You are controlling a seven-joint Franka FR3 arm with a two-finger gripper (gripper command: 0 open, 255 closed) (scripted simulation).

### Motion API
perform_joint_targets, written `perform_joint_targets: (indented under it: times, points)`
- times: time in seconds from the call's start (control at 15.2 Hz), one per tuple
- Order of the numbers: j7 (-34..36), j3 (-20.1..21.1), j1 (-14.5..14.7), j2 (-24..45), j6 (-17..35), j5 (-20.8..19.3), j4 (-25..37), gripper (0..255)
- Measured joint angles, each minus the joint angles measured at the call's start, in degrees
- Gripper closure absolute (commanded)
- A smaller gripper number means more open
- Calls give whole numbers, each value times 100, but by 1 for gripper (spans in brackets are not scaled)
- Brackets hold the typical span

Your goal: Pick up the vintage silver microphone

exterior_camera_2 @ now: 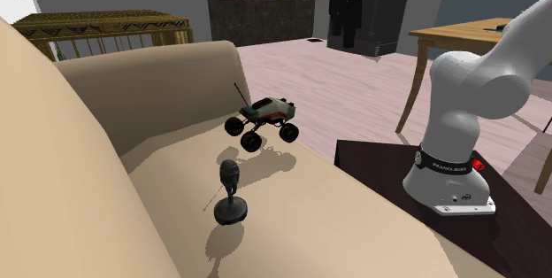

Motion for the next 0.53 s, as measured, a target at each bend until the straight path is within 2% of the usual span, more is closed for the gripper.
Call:
perform_joint_targets:
  times: [0.13, 0.53]
  points:
    - [16, 19, 18, 41, 100, 20, -41, 0]
    - [117, 186, 187, 600, 1297, 168, -417, 0]
